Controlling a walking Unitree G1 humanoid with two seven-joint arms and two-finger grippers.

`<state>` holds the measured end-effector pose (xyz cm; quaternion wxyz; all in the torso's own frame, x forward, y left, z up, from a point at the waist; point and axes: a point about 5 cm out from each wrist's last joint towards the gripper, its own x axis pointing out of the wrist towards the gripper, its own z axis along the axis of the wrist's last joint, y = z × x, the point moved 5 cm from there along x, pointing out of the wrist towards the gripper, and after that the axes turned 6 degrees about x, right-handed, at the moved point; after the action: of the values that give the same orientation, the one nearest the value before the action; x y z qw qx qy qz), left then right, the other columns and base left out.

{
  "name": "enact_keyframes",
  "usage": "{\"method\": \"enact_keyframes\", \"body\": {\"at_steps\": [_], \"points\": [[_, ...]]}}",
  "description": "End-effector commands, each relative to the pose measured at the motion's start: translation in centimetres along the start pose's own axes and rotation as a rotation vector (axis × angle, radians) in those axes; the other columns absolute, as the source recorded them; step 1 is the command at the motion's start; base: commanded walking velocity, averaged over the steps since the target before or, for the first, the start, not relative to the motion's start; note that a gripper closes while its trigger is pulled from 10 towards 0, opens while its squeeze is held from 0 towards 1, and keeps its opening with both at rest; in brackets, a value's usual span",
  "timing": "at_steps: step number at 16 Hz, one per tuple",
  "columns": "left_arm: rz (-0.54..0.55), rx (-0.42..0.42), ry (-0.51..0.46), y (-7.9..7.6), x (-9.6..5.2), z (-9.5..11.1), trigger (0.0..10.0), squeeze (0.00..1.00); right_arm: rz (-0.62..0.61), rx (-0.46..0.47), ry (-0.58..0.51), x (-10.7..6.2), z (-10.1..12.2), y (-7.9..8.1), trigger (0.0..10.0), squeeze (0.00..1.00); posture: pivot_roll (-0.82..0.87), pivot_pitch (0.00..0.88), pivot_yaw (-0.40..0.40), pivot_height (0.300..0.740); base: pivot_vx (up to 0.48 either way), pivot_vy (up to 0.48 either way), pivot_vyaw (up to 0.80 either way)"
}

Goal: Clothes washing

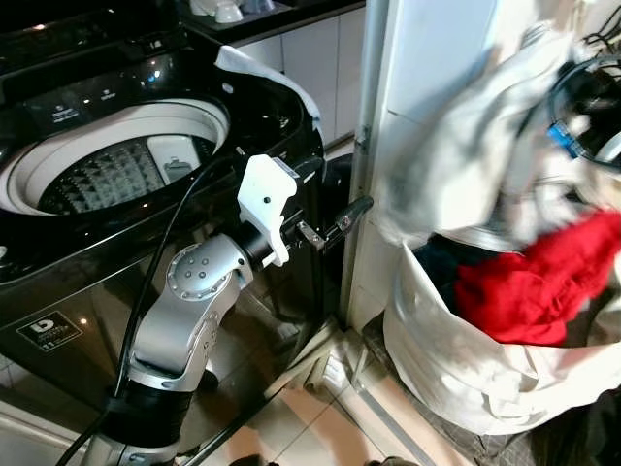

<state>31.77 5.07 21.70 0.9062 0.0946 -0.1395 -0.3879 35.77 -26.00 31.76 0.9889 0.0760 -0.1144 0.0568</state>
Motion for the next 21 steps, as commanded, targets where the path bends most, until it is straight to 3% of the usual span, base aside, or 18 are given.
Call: {"method": "enact_keyframes", "body": {"at_steps": [1, 2, 3, 4, 5, 6, 7, 9, 12, 16, 20, 21], "points": [[0.002, 0.016, 0.014, 0.1, -0.1, -0.2, 10.0, 1.0, 0.023, -0.025, -0.12, -0.3, 3.5, 0.3, 0.0, 0.0, -0.06, 0.0, 0.05, 0.74, 0.0, 0.0, 0.0], [0.008, 0.016, 0.018, 0.1, -0.2, -0.3, 10.0, 1.0, 0.006, -0.052, -0.124, -0.4, 4.0, -0.1, 0.0, 0.0, -0.05, 0.0, 0.044, 0.74, 0.0, 0.0, 0.0], [0.012, 0.018, 0.02, 0.2, -0.3, -0.4, 10.0, 0.0, -0.011, -0.045, -0.166, -0.5, 5.0, -0.5, 0.0, 0.0, -0.05, 0.0, 0.045, 0.74, 0.0, 0.0, 0.0], [0.017, 0.026, 0.016, 0.2, -0.3, -0.3, 10.0, 0.0, 0.005, -0.026, -0.2, -0.4, 5.9, -0.3, 0.0, 0.0, -0.06, 0.0, 0.046, 0.74, 0.0, 0.0, 0.0], [0.026, 0.041, -0.02, 0.5, 0.2, 0.7, 10.0, 0.0, 0.12, -0.005, -0.218, -0.1, 7.3, 1.6, 0.0, 0.0, -0.06, 0.0, 0.047, 0.74, 0.0, 0.0, 0.0], [0.037, 0.044, -0.057, 0.8, 0.6, 1.6, 10.0, 0.0, 0.211, -0.026, -0.176, -0.1, 6.9, 3.2, 0.0, 0.0, -0.06, 0.0, 0.047, 0.74, 0.0, 0.0, 0.0], [0.037, 0.012, -0.123, 1.0, 1.1, 3.1, 10.0, 1.0, 0.328, -0.013, -0.108, -0.4, 5.3, 5.2, 0.0, 0.0, -0.06, 0.0, 0.048, 0.74, 0.0, 0.0, 0.0], [0.017, 0.017, -0.208, 1.0, 1.6, 5.5, 10.0, 1.0, 0.477, 0.034, -0.034, -1.2, 2.9, 8.5, 0.0, 0.0, -0.06, 0.0, 0.048, 0.74, 0.0, 0.0, 0.0], [-0.011, -0.041, -0.295, 1.1, 2.0, 7.6, 10.0, 1.0, 0.606, 0.068, 0.043, -2.2, 0.2, 11.5, 0.0, 0.0, -0.05, 0.0, 0.046, 0.74, 0.0, 0.0, 0.0], [-0.05, -0.024, -0.213, 0.6, 2.1, 6.3, 10.0, 1.0, 0.691, 0.155, 0.055, -2.9, -0.3, 13.8, 0.0, 0.0, -0.05, 0.0, 0.046, 0.74, 0.0, 0.0, 0.0], [0.081, 0.13, -0.07, 2.0, 2.9, 3.5, 10.0, 1.0, 0.826, 0.241, 0.061, -4.6, -0.4, 16.7, 0.0, 0.0, -0.06, 0.0, 0.048, 0.74, 0.0, 0.0, 0.0], [0.077, 0.113, -0.08, 1.9, 3.0, 3.6, 10.0, 0.83, 0.839, 0.245, 0.065, -4.8, -0.5, 16.9, 0.0, 0.0, -0.06, 0.0, 0.048, 0.74, 0.0, 0.0, 0.0]]}}
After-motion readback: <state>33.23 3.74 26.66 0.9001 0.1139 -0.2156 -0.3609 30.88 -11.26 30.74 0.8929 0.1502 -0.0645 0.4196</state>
